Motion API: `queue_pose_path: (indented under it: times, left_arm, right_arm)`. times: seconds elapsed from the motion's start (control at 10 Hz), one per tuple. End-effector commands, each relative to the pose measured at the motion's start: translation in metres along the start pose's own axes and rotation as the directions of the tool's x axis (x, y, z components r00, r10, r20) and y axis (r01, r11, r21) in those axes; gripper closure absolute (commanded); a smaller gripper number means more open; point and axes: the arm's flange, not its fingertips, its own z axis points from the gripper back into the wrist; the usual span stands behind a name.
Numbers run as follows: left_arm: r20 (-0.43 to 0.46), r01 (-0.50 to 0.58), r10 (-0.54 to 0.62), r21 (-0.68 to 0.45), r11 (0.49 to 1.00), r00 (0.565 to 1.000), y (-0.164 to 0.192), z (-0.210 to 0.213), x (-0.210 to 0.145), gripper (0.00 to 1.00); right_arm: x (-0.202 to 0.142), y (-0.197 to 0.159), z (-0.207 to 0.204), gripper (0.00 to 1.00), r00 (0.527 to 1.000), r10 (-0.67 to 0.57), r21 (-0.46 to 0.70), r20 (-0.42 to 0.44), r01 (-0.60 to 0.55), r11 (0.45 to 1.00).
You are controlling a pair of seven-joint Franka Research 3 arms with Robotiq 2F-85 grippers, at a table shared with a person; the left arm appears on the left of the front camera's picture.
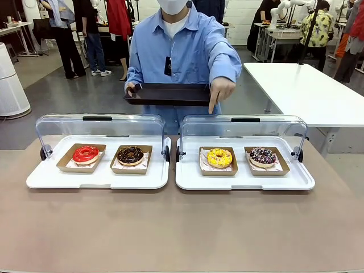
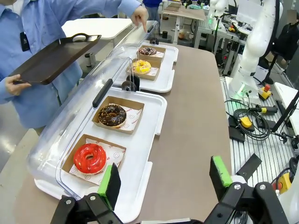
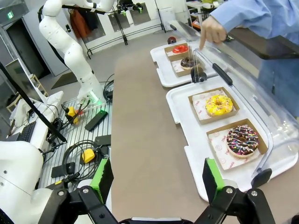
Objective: Provide the desired donut to the person.
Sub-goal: Pick up and lift the Paper togo box containing the Donut pointed at by the person.
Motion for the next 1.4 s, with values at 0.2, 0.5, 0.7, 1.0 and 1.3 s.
queue_pose_path:
  times: [0.2, 0.5, 0.7, 1.0, 1.3]
  left_arm:
    - [0.03, 0.019, -0.02, 0.004, 1.0, 0.999, -0.001, -0.001, -0.001, 0.0]
    - [0.03, 0.019, -0.02, 0.004, 1.0, 0.999, -0.001, -0.001, -0.001, 0.0]
    - [0.03, 0.019, -0.02, 0.004, 1.0, 0.999, -0.001, -0.001, -0.001, 0.0]
    - [0.03, 0.019, -0.02, 0.004, 1.0, 0.999, -0.001, -0.001, -0.001, 0.0]
    - [0.03, 0.019, -0.02, 0.004, 1.0, 0.999, -0.001, -0.001, -0.001, 0.0]
  right_arm:
    - [0.0, 0.001, -0.001, 0.0, 1.0, 0.004, 0.006, 0.014, -0.004, 1.0]
    - [0.0, 0.001, -0.001, 0.0, 1.0, 0.004, 0.006, 0.014, -0.004, 1.0]
    - [0.0, 0.001, -0.001, 0.0, 1.0, 0.004, 0.006, 0.014, -0.004, 1.0]
    - [0.0, 0.0, 0.0, 0.0, 1.0, 0.0, 0.0, 0.0, 0.0, 1.0]
    - [0.102, 0.016, -0.061, 0.0, 0.918, 0.104, 0.079, -0.383, -0.079, 0.994]
